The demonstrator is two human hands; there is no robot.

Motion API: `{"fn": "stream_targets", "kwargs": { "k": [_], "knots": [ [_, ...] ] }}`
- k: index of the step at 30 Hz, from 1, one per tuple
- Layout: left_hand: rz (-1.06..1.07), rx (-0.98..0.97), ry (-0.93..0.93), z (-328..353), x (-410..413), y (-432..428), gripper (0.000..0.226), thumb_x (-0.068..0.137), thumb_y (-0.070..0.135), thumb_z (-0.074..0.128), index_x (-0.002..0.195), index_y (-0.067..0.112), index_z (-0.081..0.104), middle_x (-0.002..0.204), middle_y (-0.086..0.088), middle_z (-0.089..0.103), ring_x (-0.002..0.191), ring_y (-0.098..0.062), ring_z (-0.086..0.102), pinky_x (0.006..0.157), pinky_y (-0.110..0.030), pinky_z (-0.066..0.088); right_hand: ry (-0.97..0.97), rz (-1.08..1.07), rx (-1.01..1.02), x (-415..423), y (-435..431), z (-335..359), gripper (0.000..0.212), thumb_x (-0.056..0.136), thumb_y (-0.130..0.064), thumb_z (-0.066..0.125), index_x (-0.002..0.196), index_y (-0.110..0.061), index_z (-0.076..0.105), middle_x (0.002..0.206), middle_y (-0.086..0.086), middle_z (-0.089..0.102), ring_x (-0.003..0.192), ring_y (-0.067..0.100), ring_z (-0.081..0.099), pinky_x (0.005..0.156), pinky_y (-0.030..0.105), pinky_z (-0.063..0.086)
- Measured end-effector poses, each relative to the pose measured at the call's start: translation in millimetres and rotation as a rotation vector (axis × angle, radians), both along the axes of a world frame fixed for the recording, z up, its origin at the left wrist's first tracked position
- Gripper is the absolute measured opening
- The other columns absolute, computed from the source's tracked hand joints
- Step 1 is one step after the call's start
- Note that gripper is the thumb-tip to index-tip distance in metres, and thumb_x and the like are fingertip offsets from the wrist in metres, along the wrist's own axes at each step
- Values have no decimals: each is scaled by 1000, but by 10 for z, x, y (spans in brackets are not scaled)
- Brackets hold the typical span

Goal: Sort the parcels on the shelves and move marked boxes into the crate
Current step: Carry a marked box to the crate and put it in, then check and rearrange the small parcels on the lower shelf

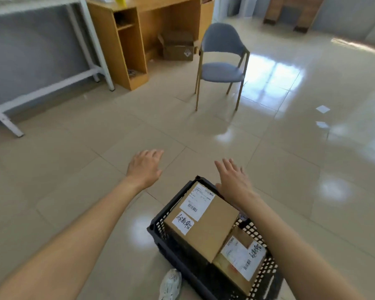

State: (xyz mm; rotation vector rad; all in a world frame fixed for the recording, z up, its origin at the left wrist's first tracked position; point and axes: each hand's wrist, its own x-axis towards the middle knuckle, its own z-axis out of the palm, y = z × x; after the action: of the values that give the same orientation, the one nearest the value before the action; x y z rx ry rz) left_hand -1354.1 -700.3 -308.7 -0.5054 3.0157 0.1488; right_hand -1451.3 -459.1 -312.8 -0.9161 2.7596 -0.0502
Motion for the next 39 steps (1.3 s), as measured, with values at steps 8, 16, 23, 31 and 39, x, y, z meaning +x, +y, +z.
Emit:
{"fn": "stream_targets", "kwargs": {
  "k": [8,16,23,31,39],
  "knots": [
    [296,-233,208,1304,1773,-921,69,87,34,60,147,18,31,148,-3,39,133,-23,36,104,-36,34,283,436,-91,1035,-1577,1334,77,92,-30,58,152,-19,12,161,11,11,148,30,7,118,51,10],
    [793,-249,253,1785,4576,-1868,75,83,45,63,147,20,32,141,-4,44,121,-29,50,96,-38,42,384,853,-193,3091,-3461,1934,78,89,-41,61,150,-22,17,156,7,25,146,29,16,117,54,16],
    [1198,-260,102,1705,7457,-1915,70,86,47,60,144,18,36,143,-7,40,129,-28,39,104,-37,35,263,1286,-197,5636,-4706,2144,75,90,-46,56,151,-23,20,151,4,38,138,28,33,112,46,28],
    [1692,-218,-73,1691,9726,-1150,70,87,45,56,146,19,30,145,-6,36,131,-28,35,106,-39,32,231,1758,-195,8284,-5166,2119,80,88,-35,62,152,-23,17,152,7,35,140,29,31,112,48,28],
    [2025,-118,-66,1395,10838,-880,72,87,43,58,148,20,28,149,-6,32,135,-27,30,109,-41,28,206,2041,-161,9950,-5599,1835,76,91,-39,56,152,-22,15,155,5,28,143,28,24,114,51,22]
  ]
}}
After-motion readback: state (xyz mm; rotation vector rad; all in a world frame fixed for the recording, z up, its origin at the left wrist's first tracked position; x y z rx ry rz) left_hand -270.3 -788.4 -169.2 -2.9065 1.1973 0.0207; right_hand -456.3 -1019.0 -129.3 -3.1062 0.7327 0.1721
